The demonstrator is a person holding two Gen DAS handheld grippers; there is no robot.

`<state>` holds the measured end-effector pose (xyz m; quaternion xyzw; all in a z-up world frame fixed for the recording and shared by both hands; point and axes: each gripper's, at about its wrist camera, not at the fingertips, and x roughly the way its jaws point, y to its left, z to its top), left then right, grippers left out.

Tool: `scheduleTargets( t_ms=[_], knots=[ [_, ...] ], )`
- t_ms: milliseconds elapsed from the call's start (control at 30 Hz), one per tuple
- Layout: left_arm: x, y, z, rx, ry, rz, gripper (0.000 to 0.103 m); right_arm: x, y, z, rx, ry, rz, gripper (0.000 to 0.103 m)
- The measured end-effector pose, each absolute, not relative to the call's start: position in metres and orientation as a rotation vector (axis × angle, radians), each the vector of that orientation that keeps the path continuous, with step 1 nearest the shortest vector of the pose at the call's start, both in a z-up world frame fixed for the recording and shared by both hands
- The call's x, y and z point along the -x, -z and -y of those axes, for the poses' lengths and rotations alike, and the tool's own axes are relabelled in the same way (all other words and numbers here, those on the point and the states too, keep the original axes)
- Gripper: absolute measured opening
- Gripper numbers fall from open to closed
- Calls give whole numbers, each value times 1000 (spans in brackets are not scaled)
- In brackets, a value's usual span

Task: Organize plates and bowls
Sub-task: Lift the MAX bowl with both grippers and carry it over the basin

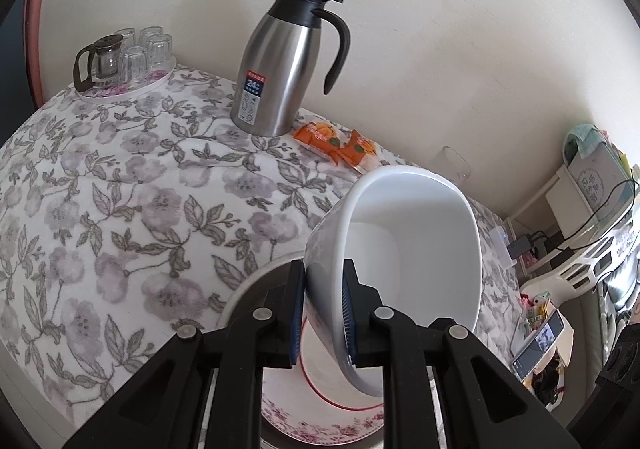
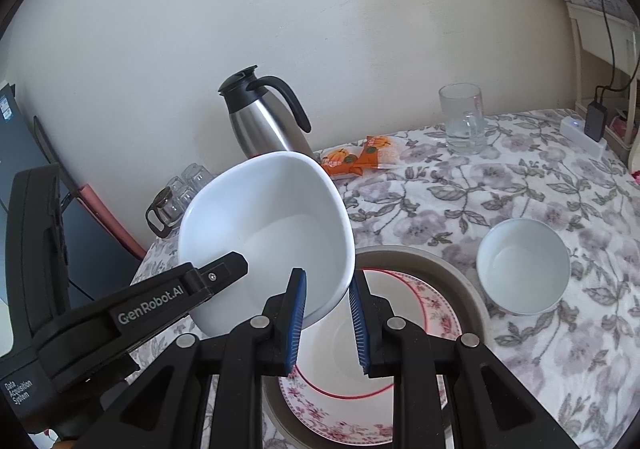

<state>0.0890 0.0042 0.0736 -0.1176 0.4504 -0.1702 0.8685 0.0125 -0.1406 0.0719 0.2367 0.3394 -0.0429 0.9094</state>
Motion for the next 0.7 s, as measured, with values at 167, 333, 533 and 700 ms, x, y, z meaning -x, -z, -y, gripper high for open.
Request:
scheduleTargets(
  t_ms=[167, 333, 533, 700],
  knots=[
    [-83, -71, 7, 228, 365, -955, 18, -7, -69, 150, -499, 101, -712, 24],
    [-79, -68, 12, 229, 376, -970, 19, -2, -67, 156, -510, 108, -723, 24],
    [-75, -62, 16, 233, 385, -995, 19, 3, -64, 159, -517, 119, -740, 24],
    [-72, -57, 20, 228, 390, -1014, 20, 5, -59, 164, -526, 120, -759, 24]
  ],
)
